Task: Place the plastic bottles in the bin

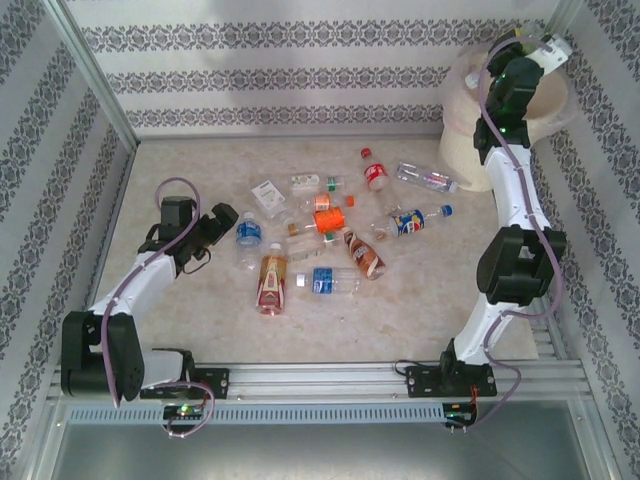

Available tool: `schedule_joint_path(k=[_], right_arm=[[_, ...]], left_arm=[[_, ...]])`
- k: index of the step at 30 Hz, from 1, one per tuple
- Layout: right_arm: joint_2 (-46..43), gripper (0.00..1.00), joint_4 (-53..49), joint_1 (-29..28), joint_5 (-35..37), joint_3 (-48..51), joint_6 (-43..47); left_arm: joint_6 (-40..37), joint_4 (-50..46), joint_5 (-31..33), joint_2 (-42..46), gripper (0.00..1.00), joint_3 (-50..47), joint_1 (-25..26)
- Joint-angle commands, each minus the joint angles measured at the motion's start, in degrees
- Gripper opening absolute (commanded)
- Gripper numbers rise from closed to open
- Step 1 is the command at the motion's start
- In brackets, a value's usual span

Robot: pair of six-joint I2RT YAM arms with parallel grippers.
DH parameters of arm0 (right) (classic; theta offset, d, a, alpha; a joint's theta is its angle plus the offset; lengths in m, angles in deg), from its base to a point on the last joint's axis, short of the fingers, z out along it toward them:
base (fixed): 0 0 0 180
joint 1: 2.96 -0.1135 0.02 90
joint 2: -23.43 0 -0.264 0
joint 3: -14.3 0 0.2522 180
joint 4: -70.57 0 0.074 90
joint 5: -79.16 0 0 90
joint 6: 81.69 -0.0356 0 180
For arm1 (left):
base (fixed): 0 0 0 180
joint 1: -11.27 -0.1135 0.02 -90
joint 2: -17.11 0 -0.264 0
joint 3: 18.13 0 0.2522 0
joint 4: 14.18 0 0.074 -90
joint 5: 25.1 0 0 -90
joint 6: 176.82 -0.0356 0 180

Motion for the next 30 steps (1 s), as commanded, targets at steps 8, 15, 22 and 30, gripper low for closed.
schedule_joint_path(k=[8, 15, 22, 30], right_arm=[[6.0, 0.45, 10.6, -5.5, 7.3, -6.7, 30.6], [14.0, 0.46, 16.7, -9.9, 16.9, -15.0, 52.3], [16.8, 0.50, 18.8, -12.0, 21.5, -17.7, 58.7], [17.1, 0.54, 19.3, -13.2, 27.8, -16.7, 57.9]], left_arm=[[-0.8, 2.8, 0.9, -0.7, 0.99, -0.2, 0.5], [-0.4, 4.0, 0.2, -2.0, 1.00, -0.9, 0.5], [-0.2, 5.1, 0.6, -2.5, 1.00, -1.8, 0.5], [0.2, 7.8, -1.3, -5.6, 1.00, -1.9, 0.5]])
